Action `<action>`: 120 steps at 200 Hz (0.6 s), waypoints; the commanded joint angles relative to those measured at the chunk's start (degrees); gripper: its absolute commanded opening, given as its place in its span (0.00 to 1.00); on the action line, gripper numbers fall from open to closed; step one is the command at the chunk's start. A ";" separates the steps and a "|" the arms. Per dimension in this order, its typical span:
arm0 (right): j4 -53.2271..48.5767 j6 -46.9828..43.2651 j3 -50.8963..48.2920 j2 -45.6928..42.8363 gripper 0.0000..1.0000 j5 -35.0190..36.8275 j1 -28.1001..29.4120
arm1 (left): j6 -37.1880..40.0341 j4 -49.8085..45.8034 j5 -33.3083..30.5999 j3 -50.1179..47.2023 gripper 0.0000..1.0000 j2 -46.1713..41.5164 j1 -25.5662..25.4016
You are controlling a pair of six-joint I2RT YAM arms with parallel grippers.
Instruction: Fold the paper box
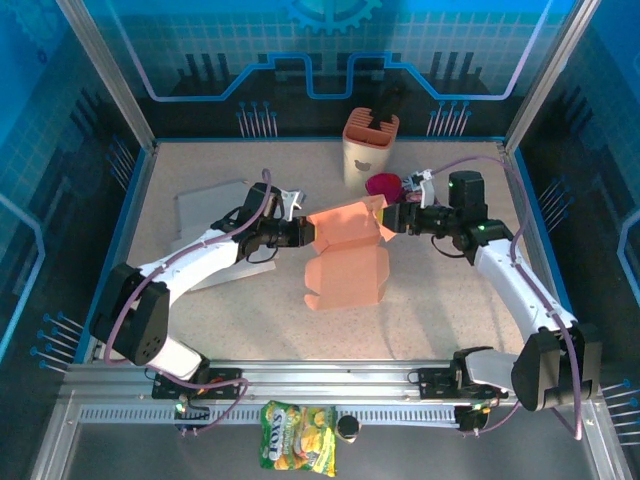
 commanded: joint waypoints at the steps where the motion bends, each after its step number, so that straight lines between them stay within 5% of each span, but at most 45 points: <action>1: -0.58 -2.16 2.09 0.06 0.51 -0.48 1.00 | 1.48 -1.32 2.09 1.58 0.00 -0.14 0.61; 120: -9.04 -5.95 5.26 0.26 0.43 17.86 10.65 | 0.96 -2.97 -0.19 1.94 0.00 -1.05 0.66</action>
